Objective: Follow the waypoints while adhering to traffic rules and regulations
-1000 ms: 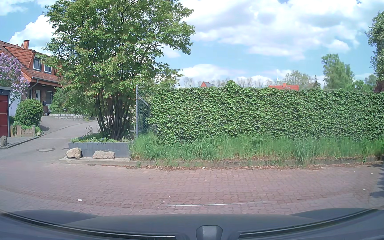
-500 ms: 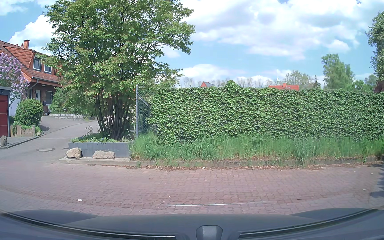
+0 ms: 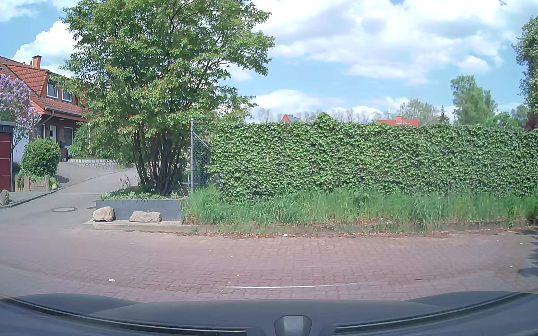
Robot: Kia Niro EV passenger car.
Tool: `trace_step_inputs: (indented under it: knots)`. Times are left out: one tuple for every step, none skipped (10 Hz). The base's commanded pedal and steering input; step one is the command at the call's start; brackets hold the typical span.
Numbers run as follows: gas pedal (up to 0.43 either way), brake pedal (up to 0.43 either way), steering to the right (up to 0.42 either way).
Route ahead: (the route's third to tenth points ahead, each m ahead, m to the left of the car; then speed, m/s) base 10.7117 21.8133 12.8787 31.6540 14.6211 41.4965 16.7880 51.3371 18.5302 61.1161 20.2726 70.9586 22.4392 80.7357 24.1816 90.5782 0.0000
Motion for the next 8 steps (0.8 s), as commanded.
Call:
trace_step_inputs:
  knots:
    - [0.0,0.116,-0.012]
    - [0.0,0.11,-0.014]
    - [0.0,0.11,-0.017]
    - [0.0,0.11,-0.019]
    - [0.0,0.098,-0.021]
    - [0.0,0.091,-0.023]
    - [0.0,0.073,-0.025]
    - [0.0,0.073,-0.025]
